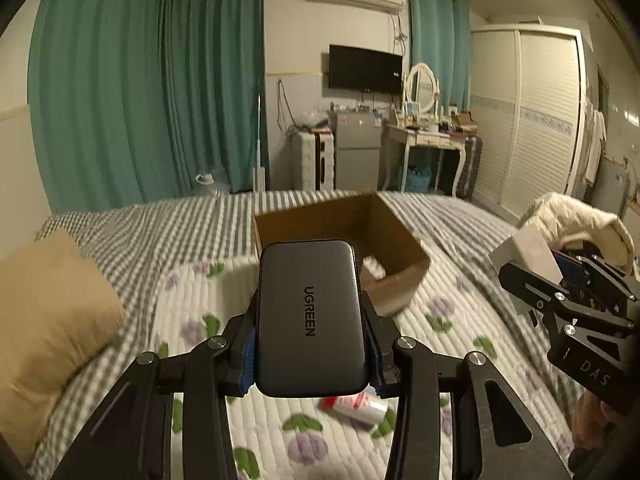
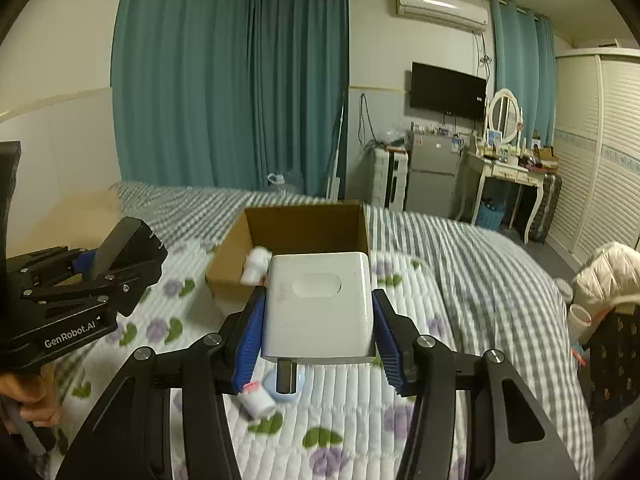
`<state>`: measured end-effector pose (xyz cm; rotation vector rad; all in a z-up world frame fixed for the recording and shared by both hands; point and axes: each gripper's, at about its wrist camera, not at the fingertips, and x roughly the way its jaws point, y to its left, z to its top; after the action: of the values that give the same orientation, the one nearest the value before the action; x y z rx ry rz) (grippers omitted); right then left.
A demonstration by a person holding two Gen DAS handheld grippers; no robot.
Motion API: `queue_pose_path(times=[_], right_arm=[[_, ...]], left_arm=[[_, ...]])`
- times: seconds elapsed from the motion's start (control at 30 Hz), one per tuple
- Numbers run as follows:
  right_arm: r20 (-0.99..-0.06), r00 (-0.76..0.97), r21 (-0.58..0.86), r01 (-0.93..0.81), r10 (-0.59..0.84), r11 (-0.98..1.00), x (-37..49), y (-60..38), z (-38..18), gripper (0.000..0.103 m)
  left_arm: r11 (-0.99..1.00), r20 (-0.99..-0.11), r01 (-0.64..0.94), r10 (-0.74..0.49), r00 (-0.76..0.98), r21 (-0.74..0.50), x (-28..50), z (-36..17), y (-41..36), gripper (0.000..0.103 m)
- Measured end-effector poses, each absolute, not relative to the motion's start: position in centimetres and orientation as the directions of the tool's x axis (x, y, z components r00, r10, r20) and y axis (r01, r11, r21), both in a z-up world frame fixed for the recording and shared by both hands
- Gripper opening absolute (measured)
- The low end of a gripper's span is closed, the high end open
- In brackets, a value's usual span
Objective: Organize rigid objects
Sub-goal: 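Carry the power bank with the left tool while the right tool carries the charger to the box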
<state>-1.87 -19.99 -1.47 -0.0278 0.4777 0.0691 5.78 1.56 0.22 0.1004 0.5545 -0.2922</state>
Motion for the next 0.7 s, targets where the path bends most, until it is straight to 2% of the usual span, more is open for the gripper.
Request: queue_pose_path(times=[0.33,0.57,0.7], right_arm=[[-0.404,0.911,-0.029,-0.099,0.078,0.995,2.9,-19.9,3.1,0.050],[-0.385,0.920,-0.038,-0.094,0.072,0.995,7.4,-20.2,3.8,0.050],[-0.389,0.918,-0.032,-0.094,0.074,0.995,10.8,-20.6,3.4,0.050]], left_arm=[[0.963,-0.485,0.268,-0.235,0.842,-0.002,10.9,3.6,1.5,0.043],[0.965,-0.477,0.262,-0.237,0.846,-0.014,15.3,2.9,0.9,0.043],[0.963,-0.506,0.267,-0.254,0.824,-0.049,18.2,1.6,0.6,0.043]])
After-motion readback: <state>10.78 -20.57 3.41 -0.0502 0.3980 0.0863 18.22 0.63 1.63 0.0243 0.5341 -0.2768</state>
